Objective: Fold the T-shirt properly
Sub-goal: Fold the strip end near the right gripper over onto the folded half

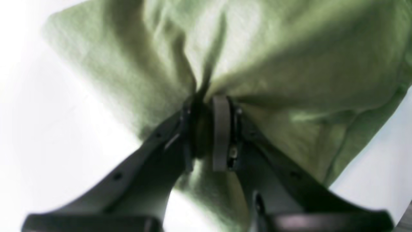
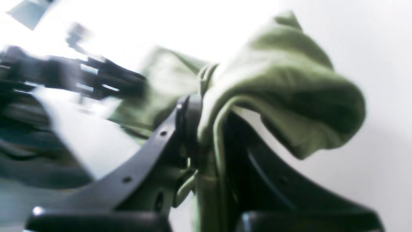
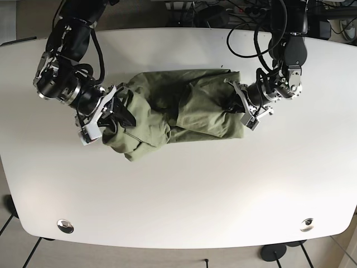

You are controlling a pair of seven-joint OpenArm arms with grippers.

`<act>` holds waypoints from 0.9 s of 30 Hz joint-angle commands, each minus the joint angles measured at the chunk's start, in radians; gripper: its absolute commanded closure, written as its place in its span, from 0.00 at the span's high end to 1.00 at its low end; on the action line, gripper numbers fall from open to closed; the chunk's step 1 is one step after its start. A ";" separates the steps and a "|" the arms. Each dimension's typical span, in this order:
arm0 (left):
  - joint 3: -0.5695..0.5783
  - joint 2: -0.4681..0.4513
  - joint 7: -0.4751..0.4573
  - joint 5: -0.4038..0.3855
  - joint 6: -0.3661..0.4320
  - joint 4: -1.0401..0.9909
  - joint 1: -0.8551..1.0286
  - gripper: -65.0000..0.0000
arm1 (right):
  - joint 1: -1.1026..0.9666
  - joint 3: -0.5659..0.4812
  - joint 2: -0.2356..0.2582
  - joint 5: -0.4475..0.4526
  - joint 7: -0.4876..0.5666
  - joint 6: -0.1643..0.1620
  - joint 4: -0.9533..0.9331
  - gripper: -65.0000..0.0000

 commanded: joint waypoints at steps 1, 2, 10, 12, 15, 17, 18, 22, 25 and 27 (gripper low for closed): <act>0.003 0.002 0.032 0.017 0.001 0.007 -0.001 0.11 | 0.046 -0.031 0.003 0.093 0.016 -0.059 0.010 0.03; 0.003 0.024 0.032 0.023 0.001 0.002 -0.001 0.11 | 0.061 -0.080 -0.008 0.122 0.016 -0.096 -0.004 0.03; 0.002 0.038 0.032 0.023 0.002 0.002 -0.001 0.11 | 0.071 -0.327 -0.113 -0.022 0.091 -0.110 -0.019 0.03; 0.002 0.038 0.032 0.018 0.002 0.008 0.004 0.11 | 0.069 -0.419 -0.113 -0.134 0.160 -0.112 -0.021 0.03; 0.002 0.038 0.032 0.018 0.002 0.007 0.004 0.11 | 0.066 -0.542 -0.109 -0.315 0.278 -0.110 -0.085 0.03; 0.002 0.038 0.032 0.017 0.002 0.007 0.004 0.11 | 0.072 -0.631 -0.114 -0.413 0.382 -0.112 -0.195 0.04; 0.002 0.038 0.032 0.017 0.002 0.007 0.004 0.11 | 0.072 -0.657 -0.114 -0.439 0.425 -0.113 -0.235 0.04; 0.000 0.038 0.030 0.015 0.001 0.014 0.005 0.11 | 0.074 -0.741 -0.116 -0.498 0.579 -0.115 -0.383 0.20; -0.060 0.041 0.030 0.015 -0.002 0.083 0.022 0.11 | 0.069 -0.746 -0.116 -0.493 0.629 -0.115 -0.412 0.79; -0.166 0.081 0.030 0.015 -0.006 0.142 0.037 0.11 | 0.068 -0.744 -0.117 -0.492 0.632 -0.115 -0.409 0.99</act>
